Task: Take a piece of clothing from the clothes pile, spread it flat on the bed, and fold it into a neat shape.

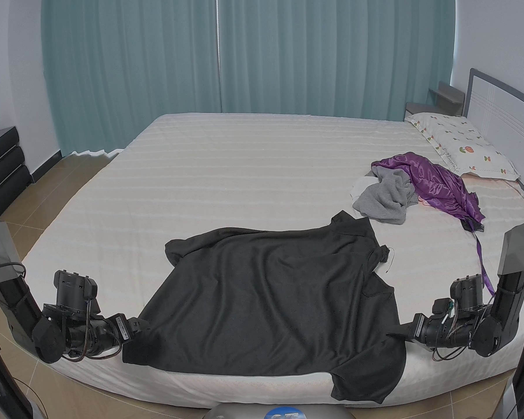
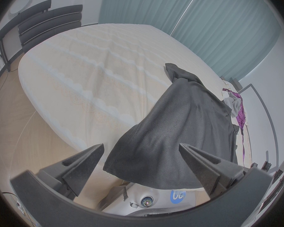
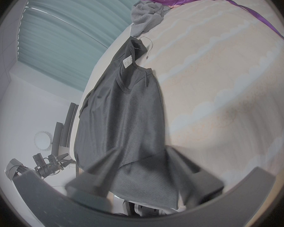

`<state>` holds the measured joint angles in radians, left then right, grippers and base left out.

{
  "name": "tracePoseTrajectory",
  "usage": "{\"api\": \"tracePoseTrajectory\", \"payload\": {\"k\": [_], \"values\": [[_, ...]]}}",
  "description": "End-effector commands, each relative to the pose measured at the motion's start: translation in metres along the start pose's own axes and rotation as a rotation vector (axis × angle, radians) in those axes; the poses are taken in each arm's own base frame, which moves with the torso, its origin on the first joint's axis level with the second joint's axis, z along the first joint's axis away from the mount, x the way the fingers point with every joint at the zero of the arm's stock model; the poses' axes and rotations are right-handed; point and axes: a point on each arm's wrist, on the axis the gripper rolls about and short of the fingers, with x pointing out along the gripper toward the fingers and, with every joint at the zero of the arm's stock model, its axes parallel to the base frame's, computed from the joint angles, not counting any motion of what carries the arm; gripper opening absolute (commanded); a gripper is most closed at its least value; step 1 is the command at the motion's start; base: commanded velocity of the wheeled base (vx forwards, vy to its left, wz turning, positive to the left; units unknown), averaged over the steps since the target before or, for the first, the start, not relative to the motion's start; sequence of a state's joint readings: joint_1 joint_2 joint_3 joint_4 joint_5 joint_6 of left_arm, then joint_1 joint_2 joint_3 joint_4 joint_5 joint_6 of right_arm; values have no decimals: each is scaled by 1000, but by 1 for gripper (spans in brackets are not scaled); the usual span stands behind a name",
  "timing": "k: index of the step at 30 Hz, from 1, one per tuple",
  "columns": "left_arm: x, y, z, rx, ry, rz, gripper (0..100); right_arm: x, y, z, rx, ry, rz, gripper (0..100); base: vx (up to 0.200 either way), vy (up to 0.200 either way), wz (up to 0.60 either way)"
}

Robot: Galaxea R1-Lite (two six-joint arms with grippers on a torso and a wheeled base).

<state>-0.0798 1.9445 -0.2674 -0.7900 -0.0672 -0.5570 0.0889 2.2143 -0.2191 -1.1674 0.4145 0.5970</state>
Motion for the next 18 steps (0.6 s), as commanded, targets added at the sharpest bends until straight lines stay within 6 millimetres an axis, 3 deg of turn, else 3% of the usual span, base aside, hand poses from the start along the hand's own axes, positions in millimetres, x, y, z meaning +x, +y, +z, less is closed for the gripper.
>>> {"api": "tracePoseTrajectory", "payload": {"k": [1,18], "values": [[1,1,-1,0,4,4,100,1,-2,-4,7,19,-13,0,0,0,0],[0,1,-2,2,7,6,100,-31,-21,-22,43,-14,-64,0,0,0,0]]}}
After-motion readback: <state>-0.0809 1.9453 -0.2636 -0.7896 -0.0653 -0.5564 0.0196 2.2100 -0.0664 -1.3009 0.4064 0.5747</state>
